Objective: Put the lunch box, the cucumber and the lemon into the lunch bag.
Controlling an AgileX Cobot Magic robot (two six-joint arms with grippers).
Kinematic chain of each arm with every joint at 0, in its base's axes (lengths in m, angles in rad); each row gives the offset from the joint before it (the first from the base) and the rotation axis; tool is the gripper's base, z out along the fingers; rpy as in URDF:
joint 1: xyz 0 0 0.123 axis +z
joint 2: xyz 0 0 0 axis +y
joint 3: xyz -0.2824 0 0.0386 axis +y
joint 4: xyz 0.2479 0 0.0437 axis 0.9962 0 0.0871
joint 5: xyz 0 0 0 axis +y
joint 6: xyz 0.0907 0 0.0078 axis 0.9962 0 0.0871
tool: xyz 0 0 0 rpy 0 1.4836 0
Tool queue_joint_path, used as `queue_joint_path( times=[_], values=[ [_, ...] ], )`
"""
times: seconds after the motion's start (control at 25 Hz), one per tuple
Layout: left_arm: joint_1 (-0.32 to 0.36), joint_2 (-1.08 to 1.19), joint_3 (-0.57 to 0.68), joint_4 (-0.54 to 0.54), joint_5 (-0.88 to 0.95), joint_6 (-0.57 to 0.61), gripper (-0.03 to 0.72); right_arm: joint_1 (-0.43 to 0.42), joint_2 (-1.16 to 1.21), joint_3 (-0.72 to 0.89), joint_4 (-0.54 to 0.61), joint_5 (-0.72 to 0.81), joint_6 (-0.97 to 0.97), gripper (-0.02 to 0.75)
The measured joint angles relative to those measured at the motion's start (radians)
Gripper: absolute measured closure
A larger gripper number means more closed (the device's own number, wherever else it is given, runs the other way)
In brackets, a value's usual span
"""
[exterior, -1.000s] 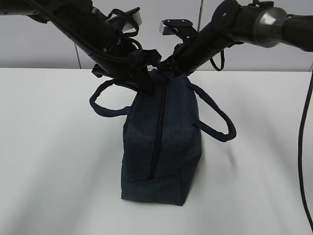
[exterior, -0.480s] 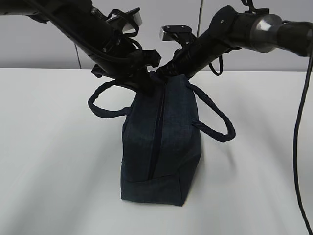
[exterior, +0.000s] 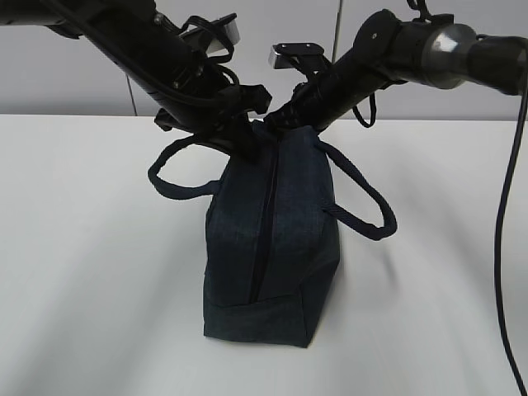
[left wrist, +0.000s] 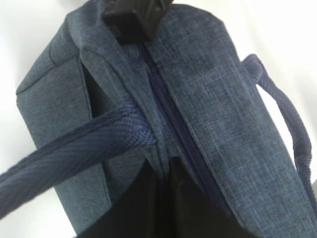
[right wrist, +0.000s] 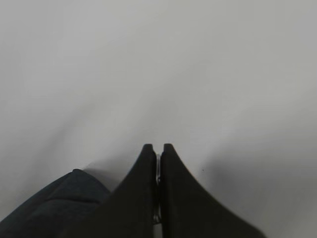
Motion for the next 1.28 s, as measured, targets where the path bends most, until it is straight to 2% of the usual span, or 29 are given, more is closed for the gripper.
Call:
queue_joint_path(
  times=[1.28],
  values=[
    [0.000,0.000,0.000,0.014,0.016,0.000,0.694,0.000,0.005,-0.027,-0.024,0.023,0.013,0.737]
  ],
)
